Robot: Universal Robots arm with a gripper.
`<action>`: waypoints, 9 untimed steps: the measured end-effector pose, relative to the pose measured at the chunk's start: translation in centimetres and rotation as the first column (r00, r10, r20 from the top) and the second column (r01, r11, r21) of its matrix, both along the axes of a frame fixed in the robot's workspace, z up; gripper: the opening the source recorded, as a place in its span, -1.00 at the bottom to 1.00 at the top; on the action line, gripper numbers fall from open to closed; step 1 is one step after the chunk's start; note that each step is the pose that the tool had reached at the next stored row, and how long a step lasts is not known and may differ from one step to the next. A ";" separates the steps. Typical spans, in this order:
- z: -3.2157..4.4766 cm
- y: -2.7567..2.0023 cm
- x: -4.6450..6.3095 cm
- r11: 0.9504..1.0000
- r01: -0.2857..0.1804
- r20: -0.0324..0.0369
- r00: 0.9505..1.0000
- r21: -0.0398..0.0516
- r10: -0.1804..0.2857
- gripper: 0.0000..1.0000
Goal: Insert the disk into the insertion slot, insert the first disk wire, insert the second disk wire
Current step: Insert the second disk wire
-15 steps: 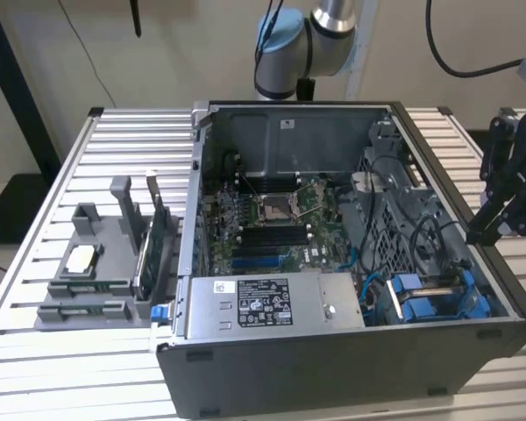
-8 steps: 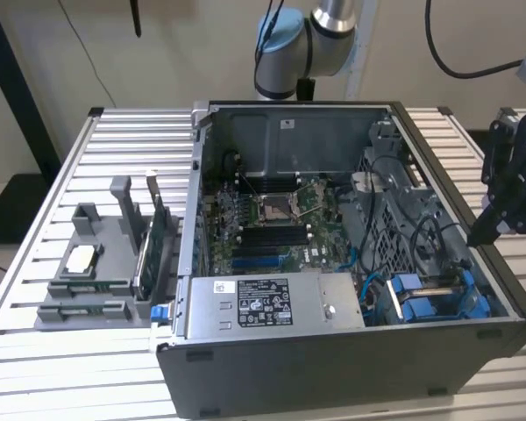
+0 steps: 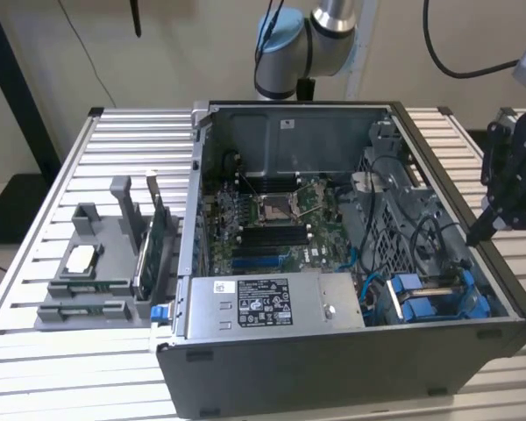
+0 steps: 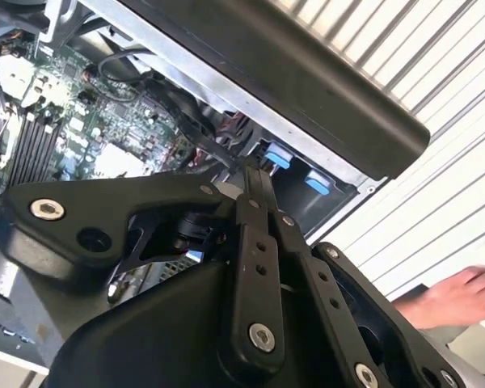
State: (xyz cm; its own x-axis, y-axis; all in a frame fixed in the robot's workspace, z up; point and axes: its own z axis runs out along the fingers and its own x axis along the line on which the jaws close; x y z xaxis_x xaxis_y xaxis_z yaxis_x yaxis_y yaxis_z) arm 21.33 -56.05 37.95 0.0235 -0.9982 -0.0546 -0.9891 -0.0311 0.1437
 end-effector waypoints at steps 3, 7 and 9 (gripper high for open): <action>0.01 0.07 0.0 1.000 0.000 0.000 1.000 -0.001 0.000 -0.63; -0.02 0.22 0.0 1.000 -0.002 0.001 1.000 -0.002 0.002 -0.37; -0.05 0.29 0.0 1.000 -0.004 0.001 1.000 -0.002 0.004 -0.37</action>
State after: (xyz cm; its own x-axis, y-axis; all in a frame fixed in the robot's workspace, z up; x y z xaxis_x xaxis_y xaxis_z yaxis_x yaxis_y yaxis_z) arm 21.33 -55.76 37.90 0.0271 -0.9982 -0.0530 -0.9891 -0.0345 0.1429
